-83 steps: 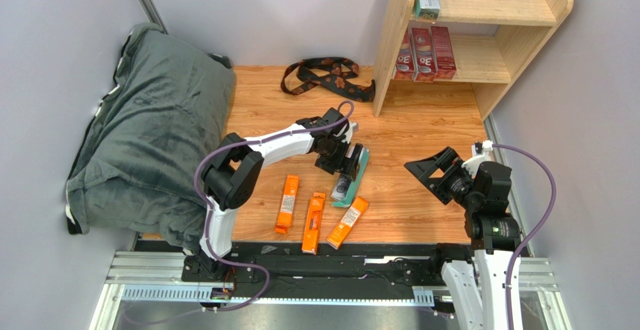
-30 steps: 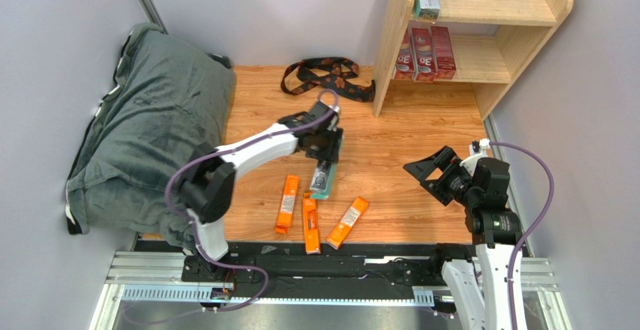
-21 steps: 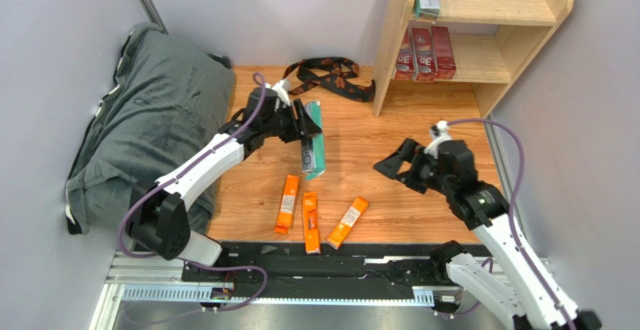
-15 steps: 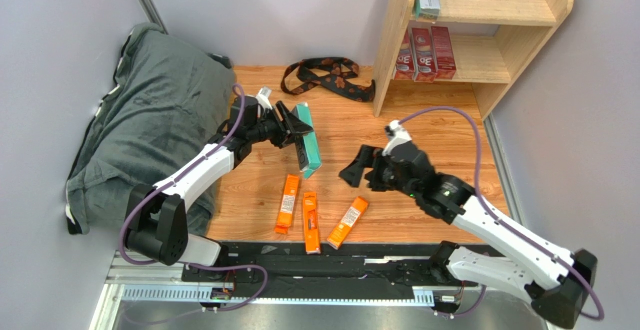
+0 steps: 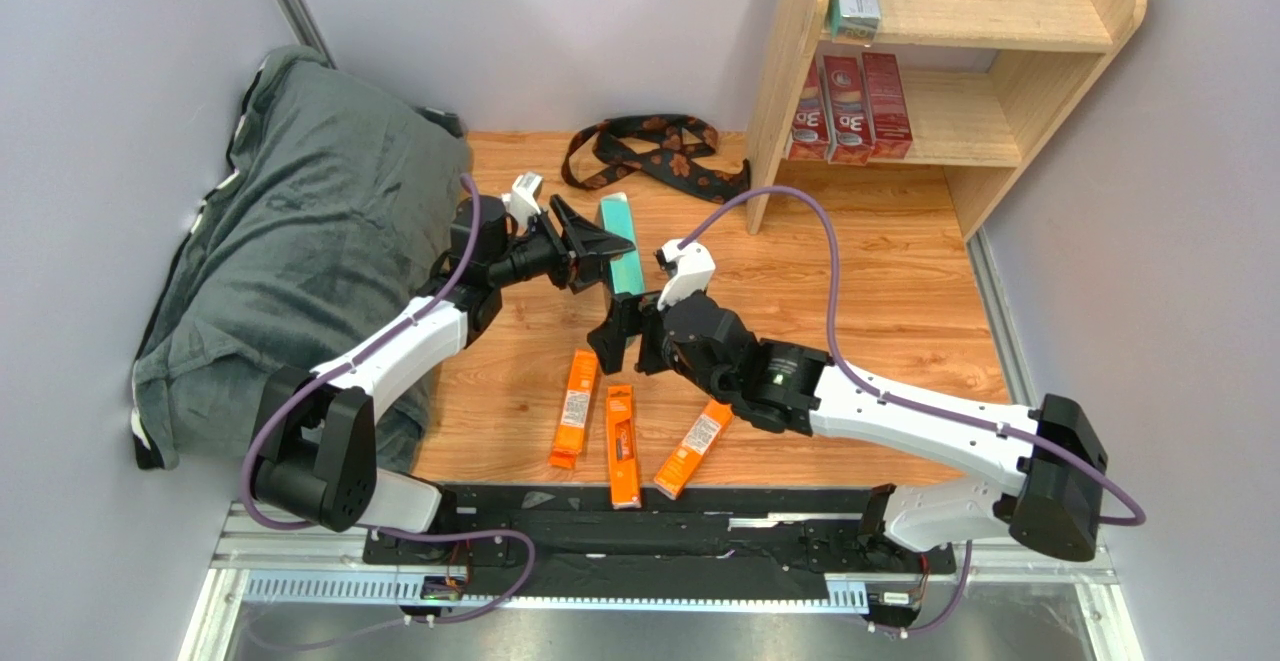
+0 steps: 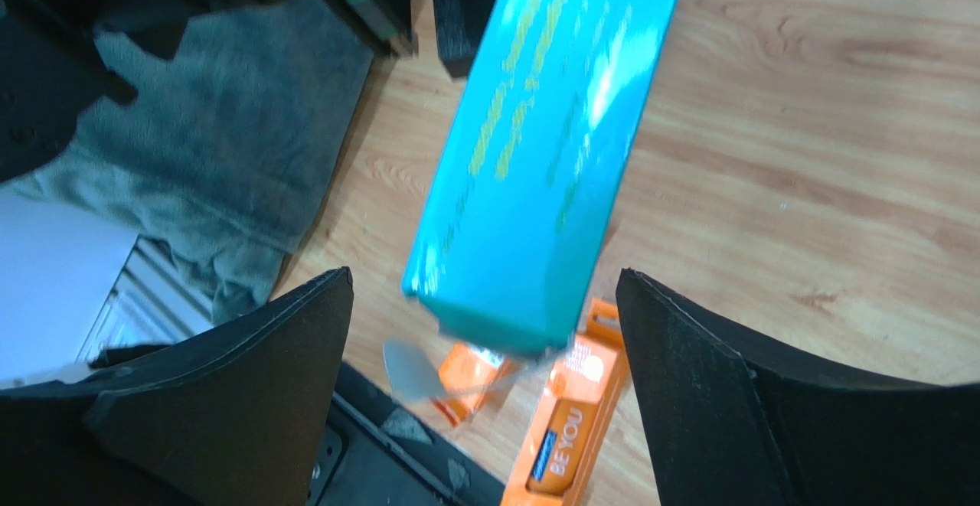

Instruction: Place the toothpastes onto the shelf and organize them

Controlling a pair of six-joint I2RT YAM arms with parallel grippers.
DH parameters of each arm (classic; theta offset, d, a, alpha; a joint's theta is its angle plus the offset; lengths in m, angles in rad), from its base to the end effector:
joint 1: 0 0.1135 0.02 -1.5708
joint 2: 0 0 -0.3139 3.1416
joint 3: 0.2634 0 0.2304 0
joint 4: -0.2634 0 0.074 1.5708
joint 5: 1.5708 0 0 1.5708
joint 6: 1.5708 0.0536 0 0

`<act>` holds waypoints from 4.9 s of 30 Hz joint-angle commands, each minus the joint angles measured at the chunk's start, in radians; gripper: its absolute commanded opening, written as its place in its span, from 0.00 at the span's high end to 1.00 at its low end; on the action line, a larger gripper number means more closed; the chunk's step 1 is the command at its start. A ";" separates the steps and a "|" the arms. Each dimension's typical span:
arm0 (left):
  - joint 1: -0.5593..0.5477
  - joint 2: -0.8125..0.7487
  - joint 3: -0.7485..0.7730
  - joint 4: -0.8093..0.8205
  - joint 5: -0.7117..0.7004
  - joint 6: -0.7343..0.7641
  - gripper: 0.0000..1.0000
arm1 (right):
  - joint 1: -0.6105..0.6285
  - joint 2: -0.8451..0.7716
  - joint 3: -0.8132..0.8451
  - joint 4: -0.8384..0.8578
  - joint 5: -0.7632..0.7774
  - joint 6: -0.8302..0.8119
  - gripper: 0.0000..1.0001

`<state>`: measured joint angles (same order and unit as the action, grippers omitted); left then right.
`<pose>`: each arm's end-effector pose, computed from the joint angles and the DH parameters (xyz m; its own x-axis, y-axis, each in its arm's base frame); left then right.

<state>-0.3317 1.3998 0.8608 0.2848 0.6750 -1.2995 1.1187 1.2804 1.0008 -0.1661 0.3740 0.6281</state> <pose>0.2731 -0.1295 0.3310 -0.8596 -0.4994 -0.1080 -0.0077 0.2239 -0.9746 0.1366 0.2364 0.3571 -0.5598 0.0994 -0.8226 -0.4503 0.7968 0.4028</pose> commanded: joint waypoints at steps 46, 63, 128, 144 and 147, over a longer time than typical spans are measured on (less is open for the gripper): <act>0.005 -0.329 0.363 -0.940 -0.704 0.824 0.02 | -0.048 -0.204 0.117 -0.259 0.235 0.038 0.63; 0.005 -0.298 0.307 -0.932 -0.681 0.832 0.02 | -0.302 -0.021 0.729 -0.388 -0.116 -0.191 0.62; 0.003 -0.248 0.176 -0.869 -0.569 0.911 0.03 | -1.421 0.524 1.245 -0.408 -1.113 0.197 0.21; 0.005 -0.248 0.181 -0.874 -0.569 0.913 0.03 | -1.438 0.402 1.289 -0.584 -0.876 0.064 0.14; 0.003 -0.249 0.181 -0.874 -0.571 0.914 0.03 | -1.439 0.401 1.282 -0.575 -0.834 0.042 0.14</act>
<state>-0.3256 1.1496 1.0348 -0.6163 0.0963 -0.4088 -0.3164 1.7233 2.2463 -0.7063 -0.5613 0.7334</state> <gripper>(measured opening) 0.977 0.863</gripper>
